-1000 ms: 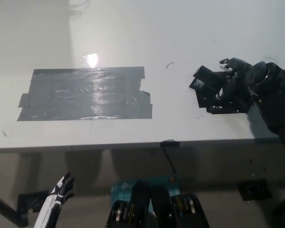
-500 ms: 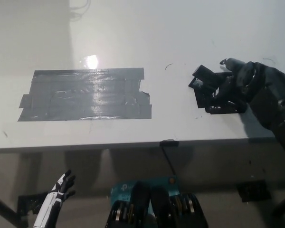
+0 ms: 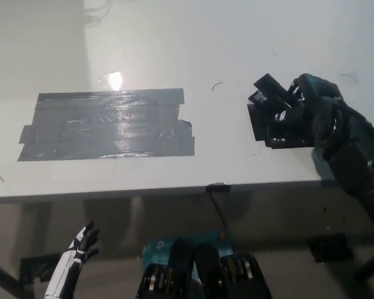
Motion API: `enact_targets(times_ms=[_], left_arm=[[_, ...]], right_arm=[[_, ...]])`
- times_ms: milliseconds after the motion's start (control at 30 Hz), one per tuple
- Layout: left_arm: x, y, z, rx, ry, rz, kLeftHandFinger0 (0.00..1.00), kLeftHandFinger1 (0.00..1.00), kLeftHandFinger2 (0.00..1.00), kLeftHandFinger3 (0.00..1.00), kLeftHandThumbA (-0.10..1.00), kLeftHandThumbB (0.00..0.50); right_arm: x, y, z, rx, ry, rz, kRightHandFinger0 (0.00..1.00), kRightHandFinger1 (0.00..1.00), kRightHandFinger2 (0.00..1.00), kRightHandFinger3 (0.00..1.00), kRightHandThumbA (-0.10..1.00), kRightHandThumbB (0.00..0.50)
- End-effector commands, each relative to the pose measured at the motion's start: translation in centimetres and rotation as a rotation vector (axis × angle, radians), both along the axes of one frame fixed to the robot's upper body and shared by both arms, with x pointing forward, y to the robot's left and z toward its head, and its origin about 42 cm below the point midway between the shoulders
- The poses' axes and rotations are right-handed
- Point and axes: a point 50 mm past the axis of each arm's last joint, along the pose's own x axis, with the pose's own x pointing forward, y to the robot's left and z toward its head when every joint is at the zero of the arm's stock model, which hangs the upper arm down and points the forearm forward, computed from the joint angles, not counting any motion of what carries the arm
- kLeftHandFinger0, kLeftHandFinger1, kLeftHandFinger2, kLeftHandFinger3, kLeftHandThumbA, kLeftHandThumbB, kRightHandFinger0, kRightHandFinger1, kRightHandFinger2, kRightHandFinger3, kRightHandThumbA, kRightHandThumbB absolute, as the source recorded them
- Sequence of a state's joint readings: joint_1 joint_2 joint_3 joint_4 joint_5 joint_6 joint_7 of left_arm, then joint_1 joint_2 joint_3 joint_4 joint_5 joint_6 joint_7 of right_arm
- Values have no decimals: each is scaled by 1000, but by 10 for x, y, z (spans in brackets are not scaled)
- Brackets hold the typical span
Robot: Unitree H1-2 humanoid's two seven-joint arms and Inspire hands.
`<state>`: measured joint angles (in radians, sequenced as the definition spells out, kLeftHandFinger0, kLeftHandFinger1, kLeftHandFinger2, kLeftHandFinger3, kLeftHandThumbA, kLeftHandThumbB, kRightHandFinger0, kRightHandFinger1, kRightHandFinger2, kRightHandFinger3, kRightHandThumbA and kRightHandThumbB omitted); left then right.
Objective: A stapler is kept on the black spot marked on the desk infront of the robot. The robot picks up the stapler using its right hand and passes it to a person
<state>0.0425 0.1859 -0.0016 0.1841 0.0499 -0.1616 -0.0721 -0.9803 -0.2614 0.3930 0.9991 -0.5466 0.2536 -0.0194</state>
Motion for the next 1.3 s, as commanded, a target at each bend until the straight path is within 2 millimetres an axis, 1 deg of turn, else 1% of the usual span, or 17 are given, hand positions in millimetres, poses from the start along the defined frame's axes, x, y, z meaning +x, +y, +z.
enact_targets(times_ms=[0,133,200,367,433,467,500,533,633,667,733,900,967,1033,1133,1233,1267], left_arm=[[4,2,7,9,-25,-34,944,1000,1000,1000,1000,475],[6,2,7,15,-16,-38,986,1000,1000,1000,1000,488],[6,1,8,10,-19,-37,975,1000,1000,1000,1000,465],[5,2,6,5,-21,-40,943,1000,1000,1000,1000,484],[4,2,4,2,-18,-38,938,1000,1000,1000,1000,495],[2,1,4,2,-13,-36,935,1000,1000,1000,1000,497],[2,1,3,2,-11,-35,935,1000,1000,1000,1000,497],[2,1,3,1,-11,-35,934,1000,1000,1000,1000,486],[4,-1,5,-4,-14,-37,927,1000,1000,1000,1000,482],[4,-1,5,-4,-14,-37,927,1000,1000,1000,1000,482],[3,0,5,2,-18,-40,933,1000,1000,1000,1000,465],[-1,-1,5,3,-8,-41,946,1000,1000,1000,1000,483],[0,0,5,4,-14,-43,940,1000,1000,1000,1000,477],[1,1,5,8,-17,-45,936,1000,1000,1000,1000,471],[2,1,6,11,-17,-48,934,1000,1000,1000,1000,450],[1,1,4,8,-13,-47,927,1000,1000,1000,1000,479],[1,1,4,8,-14,-48,927,1000,1000,1000,1000,479]], right_arm=[[2,-11,15,98,-204,-20,61,573,923,717,-100,196],[2,-24,17,250,-204,-53,81,605,938,874,-100,142],[2,-31,21,358,-198,-86,84,594,911,870,-100,154],[5,-42,33,631,-162,-149,127,626,926,887,-100,119],[6,-47,40,860,-129,-165,133,606,930,929,-100,127],[7,-50,43,1023,-107,-178,59,537,892,961,-100,135],[6,-50,44,1078,-101,-180,54,532,889,963,-100,136],[7,-51,49,1197,-85,-189,5,473,828,1000,-100,150],[8,-54,66,1522,-35,-195,0,295,776,1000,-100,156],[8,-54,66,1522,-35,-195,0,295,776,1000,-100,156],[8,-52,79,1665,2,-154,0,191,734,1000,-100,140],[7,-43,97,1756,-10,-49,0,103,660,980,-100,165],[8,-37,107,1793,-12,6,0,84,648,854,-100,161],[8,-35,113,1804,-20,23,0,64,635,797,-100,165],[4,-25,123,1823,-47,53,0,54,652,974,-100,152],[-2,-13,136,1820,-68,100,0,61,669,811,-100,139],[-3,-10,139,1807,-72,120,0,62,665,844,-100,112]])
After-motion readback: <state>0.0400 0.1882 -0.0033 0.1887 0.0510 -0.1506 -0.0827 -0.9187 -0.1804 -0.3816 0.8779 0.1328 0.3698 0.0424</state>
